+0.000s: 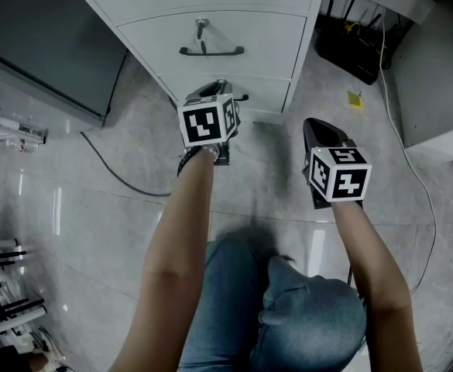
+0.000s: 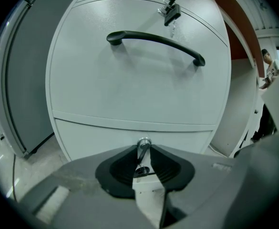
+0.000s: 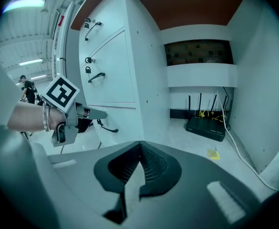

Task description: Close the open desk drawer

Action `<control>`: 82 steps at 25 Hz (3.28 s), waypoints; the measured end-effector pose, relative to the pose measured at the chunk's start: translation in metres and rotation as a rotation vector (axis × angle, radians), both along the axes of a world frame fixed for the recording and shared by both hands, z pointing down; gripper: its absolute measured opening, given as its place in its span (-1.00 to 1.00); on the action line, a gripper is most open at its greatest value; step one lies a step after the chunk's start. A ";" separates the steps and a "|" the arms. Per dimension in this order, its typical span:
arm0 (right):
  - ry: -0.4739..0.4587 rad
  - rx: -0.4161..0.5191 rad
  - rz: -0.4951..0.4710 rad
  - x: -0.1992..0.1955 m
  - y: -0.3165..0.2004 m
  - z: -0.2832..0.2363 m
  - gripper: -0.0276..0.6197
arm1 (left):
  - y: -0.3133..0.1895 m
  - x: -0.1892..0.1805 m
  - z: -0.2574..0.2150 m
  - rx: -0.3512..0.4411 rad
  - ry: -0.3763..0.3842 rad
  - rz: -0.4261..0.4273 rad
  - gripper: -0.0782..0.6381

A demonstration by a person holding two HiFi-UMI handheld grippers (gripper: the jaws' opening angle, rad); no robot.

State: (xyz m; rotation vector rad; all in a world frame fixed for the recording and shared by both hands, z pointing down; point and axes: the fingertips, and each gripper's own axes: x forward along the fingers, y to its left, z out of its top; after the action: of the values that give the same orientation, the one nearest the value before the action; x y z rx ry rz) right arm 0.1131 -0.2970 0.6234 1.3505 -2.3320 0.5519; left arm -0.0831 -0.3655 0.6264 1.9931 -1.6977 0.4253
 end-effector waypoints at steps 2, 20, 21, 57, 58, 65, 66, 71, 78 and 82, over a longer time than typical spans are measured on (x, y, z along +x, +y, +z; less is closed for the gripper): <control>-0.001 0.004 -0.002 -0.001 0.001 -0.003 -0.92 | 0.001 0.000 0.001 -0.004 -0.008 0.006 -0.52; 0.011 0.088 0.043 0.009 0.032 -0.064 -0.92 | 0.046 -0.015 -0.034 0.052 0.003 -0.015 -0.63; 0.011 0.097 0.044 0.007 0.034 -0.070 -0.92 | 0.050 -0.018 -0.037 0.057 0.005 -0.016 -0.72; 0.094 0.527 -0.099 -0.071 0.170 -0.293 -0.92 | 0.224 -0.040 -0.256 0.512 -0.112 0.193 -0.78; 0.093 0.545 -0.099 -0.074 0.174 -0.301 -0.92 | 0.228 -0.039 -0.262 0.527 -0.113 0.197 -0.78; 0.057 0.664 -0.094 -0.088 0.209 -0.354 -0.92 | 0.255 -0.039 -0.302 0.630 -0.108 0.201 -0.78; 0.038 0.672 -0.081 -0.087 0.212 -0.359 -0.92 | 0.258 -0.041 -0.307 0.640 -0.114 0.197 -0.78; -0.024 0.695 -0.040 -0.076 0.223 -0.358 -0.92 | 0.275 -0.043 -0.318 0.677 -0.119 0.183 -0.78; 0.002 0.649 -0.107 -0.077 0.211 -0.322 -0.92 | 0.280 -0.040 -0.312 0.690 -0.118 0.175 -0.78; -0.004 0.674 -0.109 -0.081 0.218 -0.328 -0.92 | 0.281 -0.040 -0.314 0.699 -0.125 0.176 -0.78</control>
State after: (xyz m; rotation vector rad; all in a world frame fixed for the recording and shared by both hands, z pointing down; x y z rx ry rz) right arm 0.0317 -0.0791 0.2949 1.4561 -2.6925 -0.3039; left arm -0.1228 -0.0844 0.3122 2.6644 -1.9316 -0.0049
